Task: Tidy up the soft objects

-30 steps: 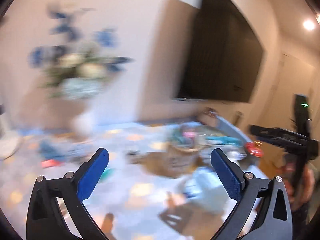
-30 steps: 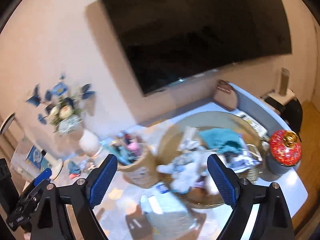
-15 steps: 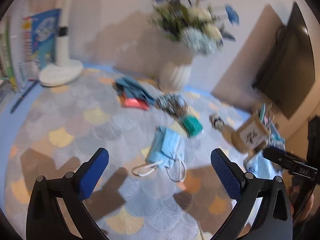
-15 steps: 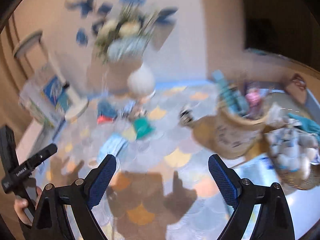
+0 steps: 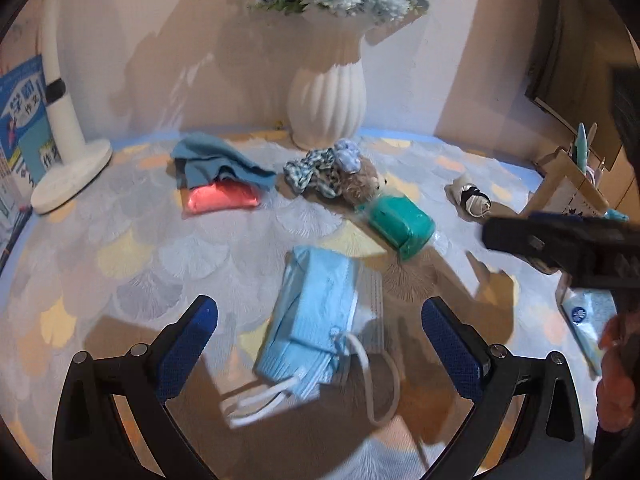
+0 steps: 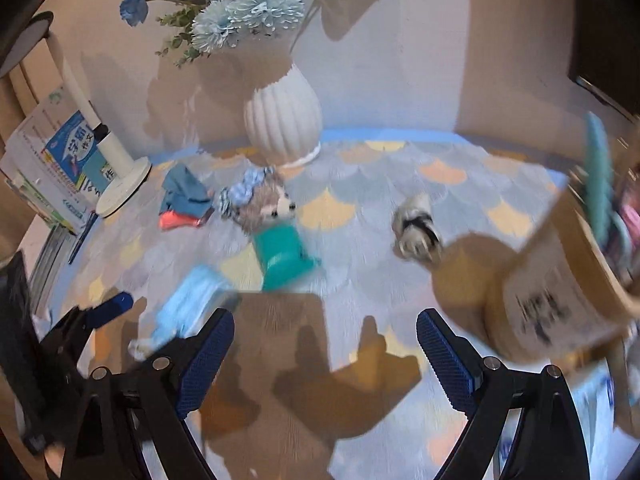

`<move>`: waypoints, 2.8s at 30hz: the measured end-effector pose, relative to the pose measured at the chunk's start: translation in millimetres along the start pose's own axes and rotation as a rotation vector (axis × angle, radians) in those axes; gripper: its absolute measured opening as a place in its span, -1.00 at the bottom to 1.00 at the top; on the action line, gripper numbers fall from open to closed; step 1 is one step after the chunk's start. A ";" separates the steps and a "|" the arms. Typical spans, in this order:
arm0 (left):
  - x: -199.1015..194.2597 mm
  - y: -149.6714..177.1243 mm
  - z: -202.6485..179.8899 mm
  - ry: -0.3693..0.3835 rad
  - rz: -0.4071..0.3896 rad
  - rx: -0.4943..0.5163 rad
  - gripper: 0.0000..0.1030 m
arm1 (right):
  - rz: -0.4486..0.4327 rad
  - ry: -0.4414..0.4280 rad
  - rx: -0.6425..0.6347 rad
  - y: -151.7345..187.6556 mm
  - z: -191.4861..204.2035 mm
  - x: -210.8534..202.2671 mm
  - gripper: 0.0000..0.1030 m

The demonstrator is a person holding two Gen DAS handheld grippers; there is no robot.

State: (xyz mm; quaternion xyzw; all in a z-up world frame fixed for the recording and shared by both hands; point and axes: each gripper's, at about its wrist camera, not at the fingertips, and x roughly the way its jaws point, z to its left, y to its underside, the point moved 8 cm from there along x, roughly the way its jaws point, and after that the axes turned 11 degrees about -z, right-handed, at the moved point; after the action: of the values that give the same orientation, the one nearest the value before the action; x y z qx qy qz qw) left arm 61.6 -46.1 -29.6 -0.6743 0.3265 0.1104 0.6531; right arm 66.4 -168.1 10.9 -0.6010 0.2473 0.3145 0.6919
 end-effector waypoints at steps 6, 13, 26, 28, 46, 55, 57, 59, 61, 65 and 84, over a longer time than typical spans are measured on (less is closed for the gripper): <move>13.0 10.2 -8.6 -0.003 0.040 0.064 0.96 | -0.011 -0.025 -0.039 -11.4 11.4 42.7 0.79; 19.1 14.0 -8.8 0.022 0.084 0.059 0.37 | 0.017 -0.044 -0.084 -7.9 27.2 78.2 0.40; 11.1 11.2 -14.1 0.035 0.037 0.065 -0.47 | -0.014 -0.064 -0.036 4.7 19.8 49.2 -0.17; 10.4 10.5 -14.4 0.037 0.033 0.067 -0.54 | -0.008 -0.061 -0.019 12.6 15.4 38.3 -0.17; -7.2 33.4 -37.3 0.007 0.121 0.143 0.71 | 0.010 -0.034 -0.052 91.6 -22.1 -15.0 0.26; -15.4 20.6 -45.3 0.039 0.122 0.084 -0.74 | -0.043 0.025 -0.158 91.7 -10.6 -32.3 -0.17; -30.3 7.3 -54.3 0.048 0.078 0.085 -0.73 | -0.067 0.010 -0.146 85.0 -11.9 -47.9 -0.17; -45.2 -9.6 -66.7 0.064 0.031 0.090 -0.73 | -0.101 0.023 -0.145 73.6 -17.6 -67.5 -0.17; -63.0 -31.3 -87.7 0.111 -0.020 0.118 -0.74 | -0.152 0.025 -0.119 58.1 -26.5 -92.5 -0.17; -89.2 -74.9 -145.0 0.198 -0.112 0.182 -0.74 | -0.237 -0.112 0.072 24.0 -61.7 -148.8 -0.17; -18.3 -113.6 -400.5 0.547 -0.029 0.286 -0.74 | -0.407 0.273 0.528 4.3 -349.3 -263.1 -0.15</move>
State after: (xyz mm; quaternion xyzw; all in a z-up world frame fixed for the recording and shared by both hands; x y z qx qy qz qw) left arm 2.9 -429.7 121.9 -0.5848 0.4926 -0.1316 0.6309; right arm -103.1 -548.9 143.1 -0.4750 0.2855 0.0126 0.8323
